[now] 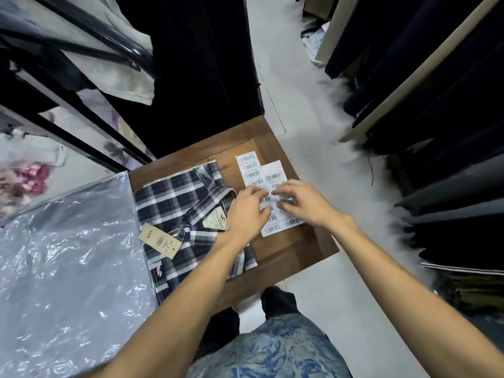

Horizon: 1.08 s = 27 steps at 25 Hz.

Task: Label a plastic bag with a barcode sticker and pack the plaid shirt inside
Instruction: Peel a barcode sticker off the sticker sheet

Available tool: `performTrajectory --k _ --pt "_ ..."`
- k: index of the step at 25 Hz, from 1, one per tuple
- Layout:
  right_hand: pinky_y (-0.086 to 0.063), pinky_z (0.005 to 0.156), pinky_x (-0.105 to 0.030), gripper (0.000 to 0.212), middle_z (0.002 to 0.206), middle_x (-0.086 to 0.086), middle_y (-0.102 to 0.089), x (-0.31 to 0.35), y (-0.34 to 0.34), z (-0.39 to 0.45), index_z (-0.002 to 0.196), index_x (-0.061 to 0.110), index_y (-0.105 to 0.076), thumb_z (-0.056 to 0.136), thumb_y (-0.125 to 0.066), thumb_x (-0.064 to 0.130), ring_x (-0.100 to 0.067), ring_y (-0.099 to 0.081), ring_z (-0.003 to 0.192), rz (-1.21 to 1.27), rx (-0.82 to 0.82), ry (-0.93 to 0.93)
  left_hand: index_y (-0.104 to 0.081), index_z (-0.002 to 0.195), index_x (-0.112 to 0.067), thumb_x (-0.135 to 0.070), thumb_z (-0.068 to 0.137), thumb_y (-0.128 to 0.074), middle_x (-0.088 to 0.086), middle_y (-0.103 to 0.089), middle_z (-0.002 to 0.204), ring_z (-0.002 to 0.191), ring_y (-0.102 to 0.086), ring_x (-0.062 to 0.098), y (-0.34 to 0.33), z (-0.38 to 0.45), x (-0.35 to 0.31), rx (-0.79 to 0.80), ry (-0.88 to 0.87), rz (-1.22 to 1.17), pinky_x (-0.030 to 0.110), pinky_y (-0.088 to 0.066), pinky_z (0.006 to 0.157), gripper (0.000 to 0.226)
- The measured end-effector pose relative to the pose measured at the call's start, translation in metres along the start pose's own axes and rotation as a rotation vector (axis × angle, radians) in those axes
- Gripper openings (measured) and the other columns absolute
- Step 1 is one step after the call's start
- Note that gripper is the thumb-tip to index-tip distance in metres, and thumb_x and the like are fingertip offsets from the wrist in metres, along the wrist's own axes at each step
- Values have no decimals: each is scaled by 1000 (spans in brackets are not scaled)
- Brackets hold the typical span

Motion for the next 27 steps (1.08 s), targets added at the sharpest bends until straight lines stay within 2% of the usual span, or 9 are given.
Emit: performTrajectory --k 1,3,7,12,20,27 --pt "-40 93 -21 33 121 -4 -66 -2 -5 4 126 14 -72 93 -71 18 -17 -61 109 -60 12 32 -60 141 -15 -29 95 -65 2 -57 141 131 -52 23 -3 4 -3 15 -25 54 41 -44 109 49" --pt "-41 96 -29 32 119 -7 -65 -6 -11 8 123 12 -74 92 -71 18 -26 -58 111 -155 47 54 -56 145 -16 -34 94 -67 2 -54 146 134 -50 24 -6 9 -5 24 -37 152 43 -43 110 55" --pt "-45 95 -32 25 114 -8 -63 -4 -12 12 114 13 -78 91 -74 22 -28 -56 108 -227 72 126 -53 146 -19 -42 92 -68 2 -49 151 137 -48 25 -12 15 -4 65 -58 312 43 -39 109 61" --pt "-54 88 -42 18 110 -9 -63 -2 -12 13 105 18 -82 88 -78 25 -30 -58 103 -258 88 201 -51 147 -21 -45 92 -68 2 -46 151 138 -45 25 -12 15 -6 68 -75 333 42 -33 111 63" --pt "-55 80 -42 12 105 -9 -61 4 -10 16 100 19 -82 90 -77 25 -29 -58 99 -265 91 237 -42 154 -26 -47 94 -66 2 -45 152 138 -46 25 -12 13 -7 59 -95 382 41 -33 113 68" --pt "-53 76 -40 13 104 -11 -58 4 -11 12 101 14 -77 93 -71 22 -30 -55 98 -264 29 256 -42 154 -24 -45 95 -65 4 -44 151 139 -44 26 -15 12 -9 72 -96 403 43 -32 114 67"
Point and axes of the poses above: each hand's wrist, its own z-axis towards the middle knuckle, its own y-axis out of the back of the hand, x = y × z, the point moved 10 cm from there along z, towards the middle knuckle
